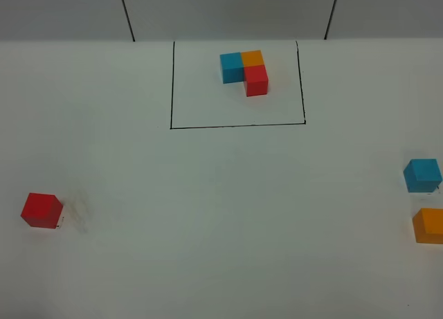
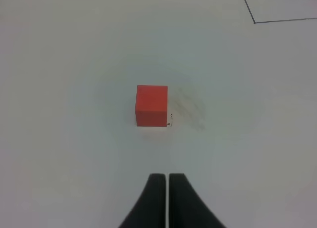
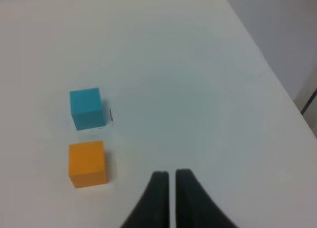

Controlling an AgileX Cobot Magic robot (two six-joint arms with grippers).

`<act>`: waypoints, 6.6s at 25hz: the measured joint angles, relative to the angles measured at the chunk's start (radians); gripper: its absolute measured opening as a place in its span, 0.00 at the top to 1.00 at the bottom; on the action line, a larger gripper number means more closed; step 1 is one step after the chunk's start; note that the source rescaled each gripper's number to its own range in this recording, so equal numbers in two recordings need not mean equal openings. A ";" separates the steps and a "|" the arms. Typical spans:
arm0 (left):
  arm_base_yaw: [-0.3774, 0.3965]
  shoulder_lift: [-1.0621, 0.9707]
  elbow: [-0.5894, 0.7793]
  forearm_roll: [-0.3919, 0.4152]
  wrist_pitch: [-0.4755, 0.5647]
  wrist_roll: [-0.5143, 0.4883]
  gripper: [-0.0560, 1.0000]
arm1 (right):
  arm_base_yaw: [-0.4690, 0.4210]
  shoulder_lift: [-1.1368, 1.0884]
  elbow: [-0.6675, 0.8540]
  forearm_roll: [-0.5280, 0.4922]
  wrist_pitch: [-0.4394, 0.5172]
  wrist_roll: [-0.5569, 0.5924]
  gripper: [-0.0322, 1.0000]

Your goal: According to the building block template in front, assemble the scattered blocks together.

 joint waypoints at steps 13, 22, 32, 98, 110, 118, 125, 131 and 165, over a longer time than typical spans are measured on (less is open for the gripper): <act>0.000 0.000 0.000 0.157 -0.010 -0.054 0.03 | 0.000 0.000 0.000 0.000 0.000 0.000 0.97; 0.000 0.000 0.001 0.183 -0.015 -0.082 0.08 | 0.000 0.000 0.000 0.000 0.000 0.000 0.97; 0.000 0.000 0.001 0.183 -0.015 -0.094 0.13 | 0.000 0.000 0.000 0.000 0.000 0.000 0.97; 0.000 0.071 -0.019 0.280 -0.114 -0.181 0.12 | 0.000 0.000 0.000 0.000 0.000 0.000 0.97; 0.000 0.605 -0.049 0.155 -0.375 -0.181 0.12 | 0.000 0.000 0.000 0.000 0.000 0.000 0.97; 0.000 0.973 -0.049 0.110 -0.421 -0.181 0.12 | 0.000 0.000 0.000 0.000 -0.001 0.000 0.97; 0.000 1.182 -0.049 0.102 -0.554 -0.182 0.11 | 0.000 0.000 0.000 0.000 -0.001 0.000 0.97; 0.000 1.332 -0.049 0.102 -0.698 -0.180 0.11 | 0.000 0.000 0.000 0.000 -0.001 0.000 0.97; -0.032 1.668 -0.051 0.077 -1.007 -0.137 0.21 | 0.000 0.000 0.000 0.000 -0.001 0.000 0.97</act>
